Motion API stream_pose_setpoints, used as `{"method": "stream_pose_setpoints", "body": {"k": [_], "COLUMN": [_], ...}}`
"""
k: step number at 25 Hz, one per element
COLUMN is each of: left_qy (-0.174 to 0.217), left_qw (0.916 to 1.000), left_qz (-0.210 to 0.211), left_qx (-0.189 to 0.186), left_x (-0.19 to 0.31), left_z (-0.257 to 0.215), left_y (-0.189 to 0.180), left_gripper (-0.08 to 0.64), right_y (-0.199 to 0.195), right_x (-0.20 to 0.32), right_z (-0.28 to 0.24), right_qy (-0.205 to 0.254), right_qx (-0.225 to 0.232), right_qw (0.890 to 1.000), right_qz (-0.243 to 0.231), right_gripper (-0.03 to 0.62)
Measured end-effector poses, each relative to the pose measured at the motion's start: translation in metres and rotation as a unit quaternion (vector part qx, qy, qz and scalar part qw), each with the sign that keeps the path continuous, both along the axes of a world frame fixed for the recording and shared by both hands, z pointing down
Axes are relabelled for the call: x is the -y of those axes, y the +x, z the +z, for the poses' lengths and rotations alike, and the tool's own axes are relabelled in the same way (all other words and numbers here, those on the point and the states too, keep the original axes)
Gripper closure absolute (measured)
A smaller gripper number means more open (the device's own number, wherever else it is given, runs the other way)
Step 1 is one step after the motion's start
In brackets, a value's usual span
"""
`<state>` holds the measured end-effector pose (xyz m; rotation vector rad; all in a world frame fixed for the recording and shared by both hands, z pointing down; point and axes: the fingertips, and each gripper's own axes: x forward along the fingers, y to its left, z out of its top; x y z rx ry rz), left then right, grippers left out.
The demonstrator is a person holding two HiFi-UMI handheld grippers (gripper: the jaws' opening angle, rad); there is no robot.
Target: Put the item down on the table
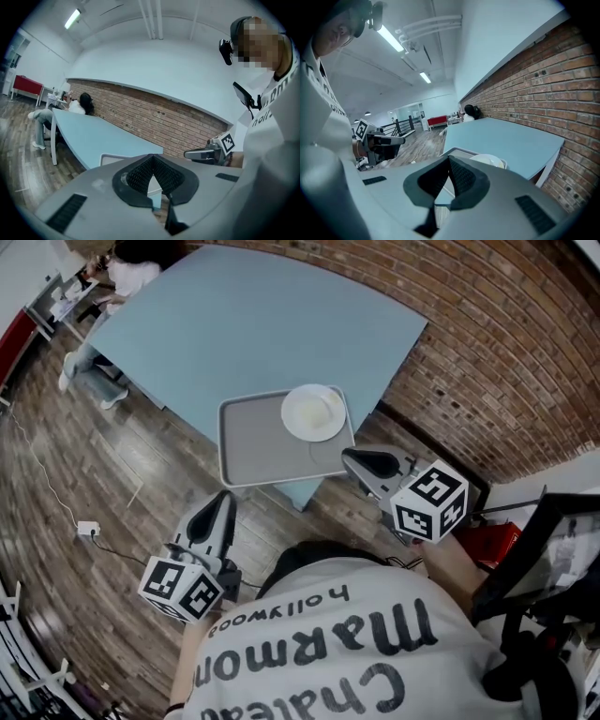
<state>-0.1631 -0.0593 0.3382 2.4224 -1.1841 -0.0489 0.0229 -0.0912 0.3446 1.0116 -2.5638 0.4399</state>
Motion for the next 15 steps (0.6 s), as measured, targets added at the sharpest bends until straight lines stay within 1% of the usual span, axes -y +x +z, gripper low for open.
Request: {"method": "stream_pose_setpoints", "body": {"k": [3,6,9,15], "left_qy": [-0.007,-0.004,-0.009,-0.014], "left_qw": [0.9999,0.9999,0.9998,0.9998], "left_qz": [-0.003,0.004,0.005,0.003], "left_qx": [-0.015,-0.012,-0.018,-0.016], "left_x": [-0.001,-0.002,-0.004,-0.009], "left_z": [0.003,0.004,0.004,0.004], "left_y": [0.002,0.009,0.012,0.005], "left_gripper": [0.554,0.554,0.554,0.554], "right_y": [0.002,0.0,-0.003,-0.009], "right_x": [-0.004,-0.007,-0.011,-0.014], "right_z": [-0.002,-0.002,0.001,-0.001], "right_qy": [0.001,0.009,0.013,0.014], "right_qx": [-0.002,-0.012,-0.024,-0.018], "right_qw": [1.0,1.0,0.999,0.999], "right_qz": [-0.003,-0.014,-0.02,-0.023], "right_gripper": [0.583,0.583,0.583,0.583]}}
